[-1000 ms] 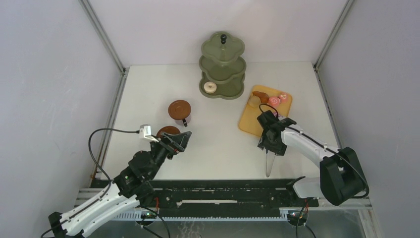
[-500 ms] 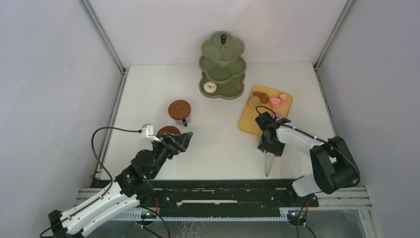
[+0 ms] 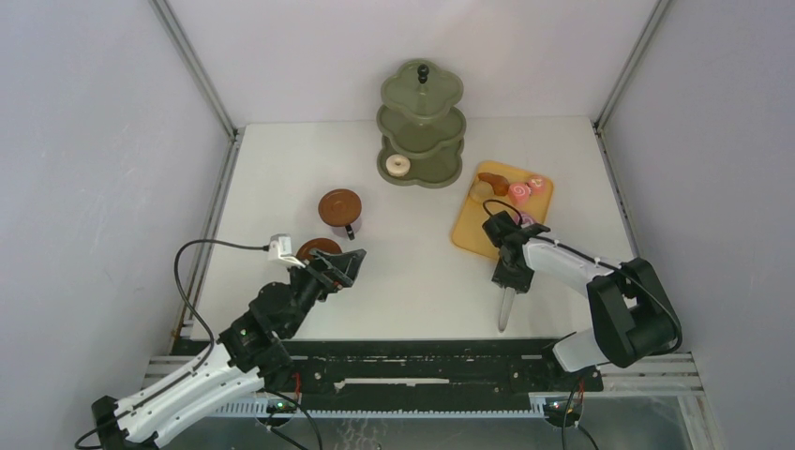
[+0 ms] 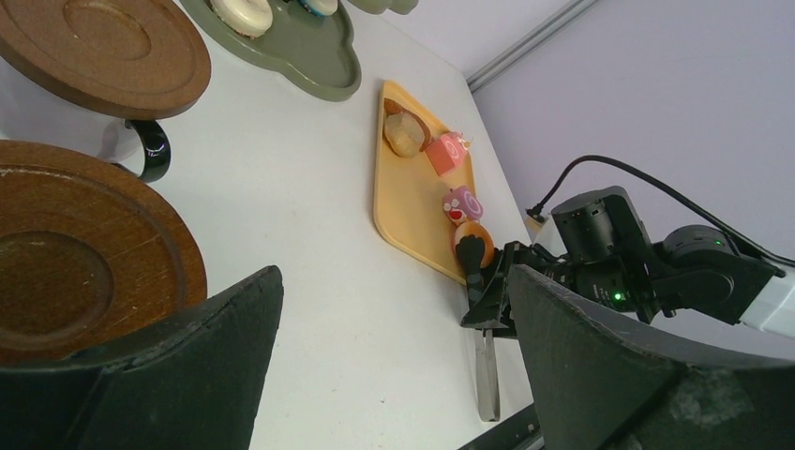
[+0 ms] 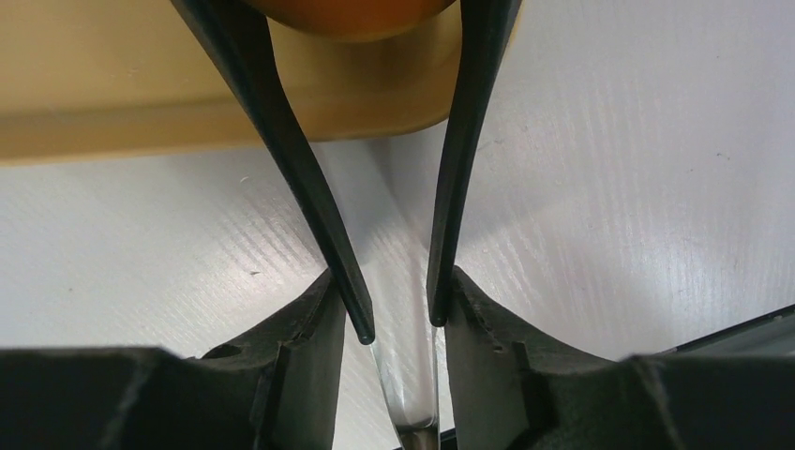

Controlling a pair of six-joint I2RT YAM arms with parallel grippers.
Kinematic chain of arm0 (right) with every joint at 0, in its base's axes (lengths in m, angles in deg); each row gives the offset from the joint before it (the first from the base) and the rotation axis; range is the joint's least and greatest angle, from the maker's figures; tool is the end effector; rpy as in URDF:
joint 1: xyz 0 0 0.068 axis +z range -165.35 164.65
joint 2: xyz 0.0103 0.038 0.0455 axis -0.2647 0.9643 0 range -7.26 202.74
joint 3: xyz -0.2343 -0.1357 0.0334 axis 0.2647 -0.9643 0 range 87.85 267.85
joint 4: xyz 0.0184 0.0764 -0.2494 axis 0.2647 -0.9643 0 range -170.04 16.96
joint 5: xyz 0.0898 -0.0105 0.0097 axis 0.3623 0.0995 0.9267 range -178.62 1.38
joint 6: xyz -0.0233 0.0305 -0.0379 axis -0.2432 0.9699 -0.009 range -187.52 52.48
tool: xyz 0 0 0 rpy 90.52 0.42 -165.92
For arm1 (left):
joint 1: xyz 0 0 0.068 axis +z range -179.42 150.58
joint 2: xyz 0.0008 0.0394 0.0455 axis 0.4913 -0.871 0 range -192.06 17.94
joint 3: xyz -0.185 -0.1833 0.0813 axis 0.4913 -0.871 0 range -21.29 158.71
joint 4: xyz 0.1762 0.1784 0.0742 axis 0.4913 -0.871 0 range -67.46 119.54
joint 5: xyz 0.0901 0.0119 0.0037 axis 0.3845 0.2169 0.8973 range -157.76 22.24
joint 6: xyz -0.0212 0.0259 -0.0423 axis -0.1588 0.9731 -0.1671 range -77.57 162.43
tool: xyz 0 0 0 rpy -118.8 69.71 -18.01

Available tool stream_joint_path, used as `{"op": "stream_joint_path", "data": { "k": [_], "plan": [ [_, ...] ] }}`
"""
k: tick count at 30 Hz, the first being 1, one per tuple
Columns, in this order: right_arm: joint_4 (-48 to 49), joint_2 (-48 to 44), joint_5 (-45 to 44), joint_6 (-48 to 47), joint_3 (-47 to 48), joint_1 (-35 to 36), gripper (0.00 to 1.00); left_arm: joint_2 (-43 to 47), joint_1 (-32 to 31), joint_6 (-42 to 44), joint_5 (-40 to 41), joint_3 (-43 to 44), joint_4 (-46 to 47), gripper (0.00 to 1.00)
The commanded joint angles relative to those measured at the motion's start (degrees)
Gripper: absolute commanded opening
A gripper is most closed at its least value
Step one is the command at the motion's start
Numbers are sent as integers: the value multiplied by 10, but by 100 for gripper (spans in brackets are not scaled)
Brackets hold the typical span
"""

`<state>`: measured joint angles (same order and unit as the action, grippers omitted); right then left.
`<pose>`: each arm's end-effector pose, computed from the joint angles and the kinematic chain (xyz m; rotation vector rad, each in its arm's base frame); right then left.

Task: Serve the afternoon tea
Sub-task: Place the desert on the desert table.

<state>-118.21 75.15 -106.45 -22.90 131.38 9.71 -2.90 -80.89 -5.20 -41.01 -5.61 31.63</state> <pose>0.2082 0.0853 0.1608 0.5097 2.8202 -0.2838 0.0926 -0.0905 0.2395 -0.3188 1.6746 -0.9429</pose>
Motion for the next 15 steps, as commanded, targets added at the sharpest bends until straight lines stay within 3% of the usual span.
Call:
{"op": "stream_joint_path", "data": {
  "k": [1, 15],
  "plan": [
    [-1, -24, -13, -1, 16, 17, 43, 13, -1, -7, -5, -17, 12, 93],
    [-56, -62, -10, 33, 76, 107, 42, 37, 0, -4, 7, -6, -17, 93]
  ]
}}
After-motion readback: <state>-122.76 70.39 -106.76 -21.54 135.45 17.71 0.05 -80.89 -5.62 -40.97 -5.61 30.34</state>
